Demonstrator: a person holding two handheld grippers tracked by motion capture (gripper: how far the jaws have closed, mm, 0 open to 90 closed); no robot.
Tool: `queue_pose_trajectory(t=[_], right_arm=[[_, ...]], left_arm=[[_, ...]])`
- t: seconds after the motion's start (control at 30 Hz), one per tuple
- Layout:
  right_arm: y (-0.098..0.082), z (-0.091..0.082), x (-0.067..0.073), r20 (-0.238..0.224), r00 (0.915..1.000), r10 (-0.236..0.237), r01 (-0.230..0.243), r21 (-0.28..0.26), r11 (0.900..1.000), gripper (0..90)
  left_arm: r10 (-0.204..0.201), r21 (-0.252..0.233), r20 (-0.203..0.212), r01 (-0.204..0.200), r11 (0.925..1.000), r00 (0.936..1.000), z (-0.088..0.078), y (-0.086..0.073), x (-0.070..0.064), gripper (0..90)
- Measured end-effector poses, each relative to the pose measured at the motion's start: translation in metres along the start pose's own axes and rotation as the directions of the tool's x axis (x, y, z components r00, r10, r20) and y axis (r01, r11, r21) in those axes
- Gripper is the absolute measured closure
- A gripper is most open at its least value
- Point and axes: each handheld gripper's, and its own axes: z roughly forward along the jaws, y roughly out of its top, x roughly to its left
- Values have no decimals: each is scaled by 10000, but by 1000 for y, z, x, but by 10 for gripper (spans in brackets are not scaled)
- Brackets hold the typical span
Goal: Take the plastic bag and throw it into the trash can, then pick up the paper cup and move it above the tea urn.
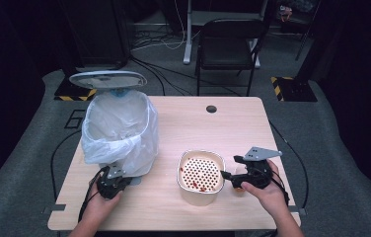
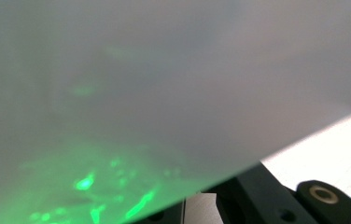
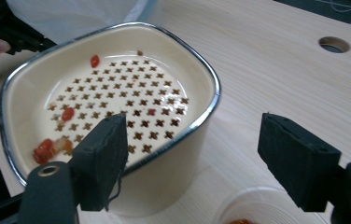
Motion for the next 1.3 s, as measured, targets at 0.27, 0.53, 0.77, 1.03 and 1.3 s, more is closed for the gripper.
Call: queue_pose_trajectory(t=[0.27,0.53,0.77,1.03,1.3], right_arm=[[-21,-15,-9,647,9978,158,-150,-123,9998,161],[-47,-17,-14,934,9947,419,-398,-233,9989,125],[-63,-11,-17,1039,9927,617,-587,-315,9978,93],[-58,-12,-14,1190,9916,514,-438,-661,9969,89],[-59,-13,-24,1682,9834,683,-645,-279,9975,56]], left_arm=[[1,5,-5,-1,10000,10000,0,0,0,900],[42,34,-23,-41,10000,10000,0,0,0,900],[33,15,-16,-33,10000,10000,0,0,0,900],[34,-20,1,-34,10000,10000,0,0,0,900],[-11,-52,11,11,10000,10000,0,0,0,900]])
